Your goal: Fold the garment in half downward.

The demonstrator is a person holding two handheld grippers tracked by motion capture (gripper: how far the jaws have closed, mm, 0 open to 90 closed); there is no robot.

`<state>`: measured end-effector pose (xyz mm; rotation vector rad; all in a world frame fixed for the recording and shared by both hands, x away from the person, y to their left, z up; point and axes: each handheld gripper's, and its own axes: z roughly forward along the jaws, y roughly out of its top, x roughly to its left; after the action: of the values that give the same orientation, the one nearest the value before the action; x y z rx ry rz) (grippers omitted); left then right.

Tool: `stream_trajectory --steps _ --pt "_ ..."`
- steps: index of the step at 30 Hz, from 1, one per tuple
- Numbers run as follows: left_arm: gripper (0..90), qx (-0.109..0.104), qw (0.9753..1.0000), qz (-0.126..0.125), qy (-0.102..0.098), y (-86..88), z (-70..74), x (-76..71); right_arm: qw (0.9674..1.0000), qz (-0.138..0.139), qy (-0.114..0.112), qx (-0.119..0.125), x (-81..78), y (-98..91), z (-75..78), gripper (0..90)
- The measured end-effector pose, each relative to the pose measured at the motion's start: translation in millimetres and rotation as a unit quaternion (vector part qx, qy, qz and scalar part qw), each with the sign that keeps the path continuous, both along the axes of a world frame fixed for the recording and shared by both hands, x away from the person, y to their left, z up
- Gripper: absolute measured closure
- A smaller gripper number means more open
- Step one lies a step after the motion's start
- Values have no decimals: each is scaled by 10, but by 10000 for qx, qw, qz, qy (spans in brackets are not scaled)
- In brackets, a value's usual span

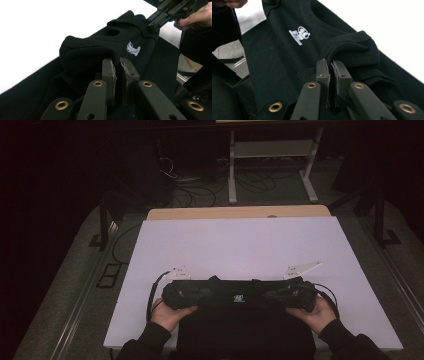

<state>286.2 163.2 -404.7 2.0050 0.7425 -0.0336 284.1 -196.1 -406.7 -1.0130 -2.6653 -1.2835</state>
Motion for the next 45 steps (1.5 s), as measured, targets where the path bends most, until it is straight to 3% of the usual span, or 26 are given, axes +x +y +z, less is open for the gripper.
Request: stream_trajectory --steps 24,30,37,45 --pt "786 529 9980 -148 317 -39 -171 -226 9983 208 448 -312 -238 72 -152 815" --pt "703 550 9979 -111 328 -9 -180 -236 9979 91 512 -376 -251 57 -173 681" --pt "507 697 9974 15 178 14 -177 -249 9986 48 337 -404 -280 34 -163 507" --pt "354 636 9979 -49 122 29 -133 -260 9991 36 121 -400 -298 12 -111 312"
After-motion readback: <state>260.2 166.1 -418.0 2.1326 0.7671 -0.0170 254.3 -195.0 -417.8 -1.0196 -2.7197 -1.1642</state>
